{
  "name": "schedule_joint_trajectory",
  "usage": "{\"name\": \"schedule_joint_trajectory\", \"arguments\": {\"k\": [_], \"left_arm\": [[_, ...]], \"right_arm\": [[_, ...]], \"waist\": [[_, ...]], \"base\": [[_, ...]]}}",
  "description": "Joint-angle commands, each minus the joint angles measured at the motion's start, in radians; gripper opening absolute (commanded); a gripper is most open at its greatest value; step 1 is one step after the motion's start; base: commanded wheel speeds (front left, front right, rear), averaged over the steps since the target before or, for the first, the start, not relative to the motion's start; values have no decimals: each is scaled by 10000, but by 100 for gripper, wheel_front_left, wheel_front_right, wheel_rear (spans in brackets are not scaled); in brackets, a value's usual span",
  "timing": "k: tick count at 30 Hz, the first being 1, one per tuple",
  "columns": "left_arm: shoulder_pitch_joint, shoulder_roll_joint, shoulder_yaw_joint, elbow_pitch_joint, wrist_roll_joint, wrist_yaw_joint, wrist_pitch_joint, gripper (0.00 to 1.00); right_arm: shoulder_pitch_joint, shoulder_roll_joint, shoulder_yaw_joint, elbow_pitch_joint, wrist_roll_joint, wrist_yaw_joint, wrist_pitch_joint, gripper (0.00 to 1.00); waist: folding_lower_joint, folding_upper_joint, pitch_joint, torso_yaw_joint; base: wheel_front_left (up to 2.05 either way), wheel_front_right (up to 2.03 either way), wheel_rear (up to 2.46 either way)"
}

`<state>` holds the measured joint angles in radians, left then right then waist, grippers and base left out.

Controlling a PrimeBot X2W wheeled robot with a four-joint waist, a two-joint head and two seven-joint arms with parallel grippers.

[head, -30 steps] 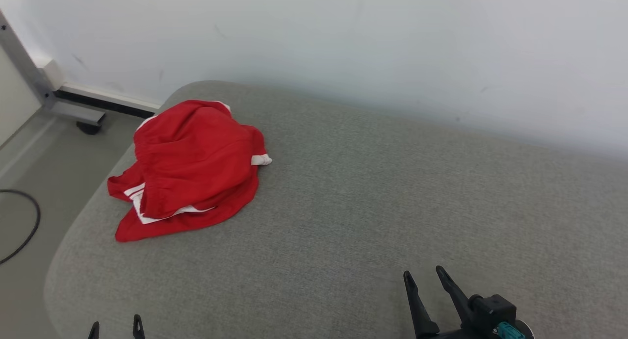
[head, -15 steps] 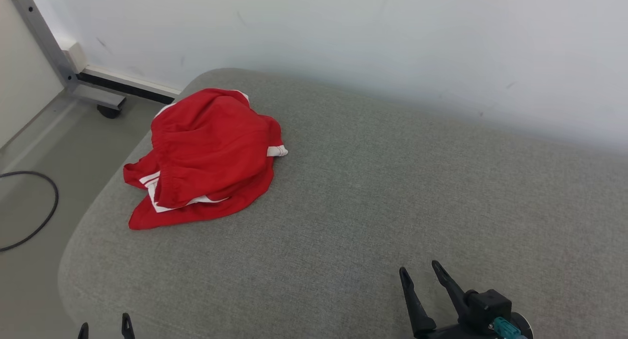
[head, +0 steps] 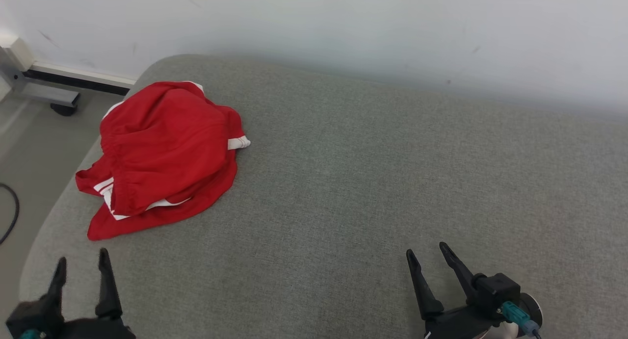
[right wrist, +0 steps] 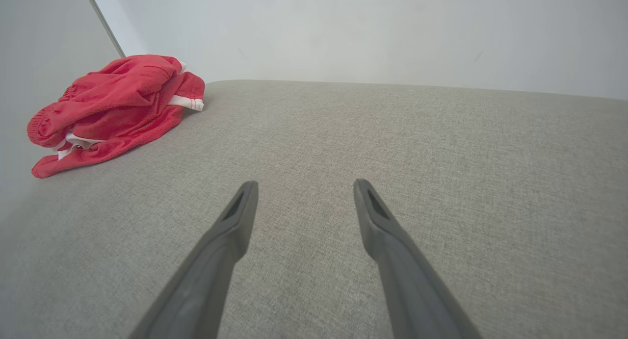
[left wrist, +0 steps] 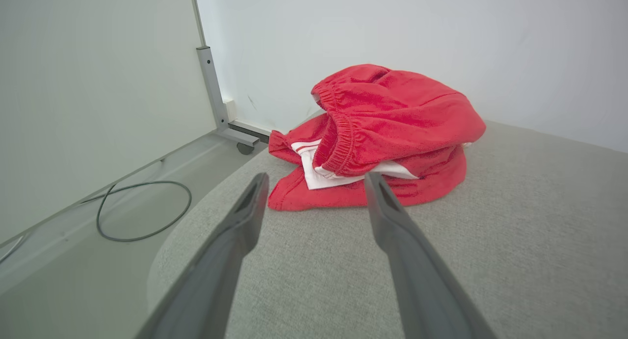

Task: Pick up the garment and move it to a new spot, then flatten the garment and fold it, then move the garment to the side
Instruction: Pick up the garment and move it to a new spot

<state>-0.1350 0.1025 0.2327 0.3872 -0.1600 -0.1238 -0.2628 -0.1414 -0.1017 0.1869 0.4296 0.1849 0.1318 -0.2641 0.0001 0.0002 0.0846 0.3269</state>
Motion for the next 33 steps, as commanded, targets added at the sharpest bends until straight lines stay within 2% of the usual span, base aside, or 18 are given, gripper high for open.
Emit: {"name": "schedule_joint_trajectory", "arguments": {"k": [1,6,9,13,17,24,33], "left_arm": [[-292,238,26,89,-33,-31,-33,100],[-1525,984,-248,781,-446,-54,-33,100],[-2369,1697,-850,1376,-780,-55,-21,100],[-3465,2586,-1542,2088,-1382,-58,344,100],[-4284,3240,-1975,2729,-1914,-58,811,100],[-4969,3637,-2375,3734,-2695,-56,1579,100],[-5325,3649,-2862,4929,-3357,-57,2252,100]], "right_arm": [[-103,-49,4,-74,29,-21,-3,100],[-299,-261,-44,-132,56,-21,-3,100],[-405,-373,-65,-148,61,-21,-3,100],[-532,-508,-34,-151,24,-21,-3,100],[-700,-646,-18,-138,86,-21,-3,100],[-876,-817,46,-115,184,-21,-3,100],[-966,-856,4,-97,203,-21,-3,100]], "waist": [[-1,-2,279,-279],[-1,-2,642,-566],[-1,-2,856,-721],[-1,-2,1135,-915],[-1,-2,1361,-1126],[-1,-2,1650,-1435],[-1,-2,1799,-1591]], "base": [[0,0,0],[0,0,0],[0,0,0],[0,0,0],[0,0,0],[0,0,0],[0,0,0]]}}
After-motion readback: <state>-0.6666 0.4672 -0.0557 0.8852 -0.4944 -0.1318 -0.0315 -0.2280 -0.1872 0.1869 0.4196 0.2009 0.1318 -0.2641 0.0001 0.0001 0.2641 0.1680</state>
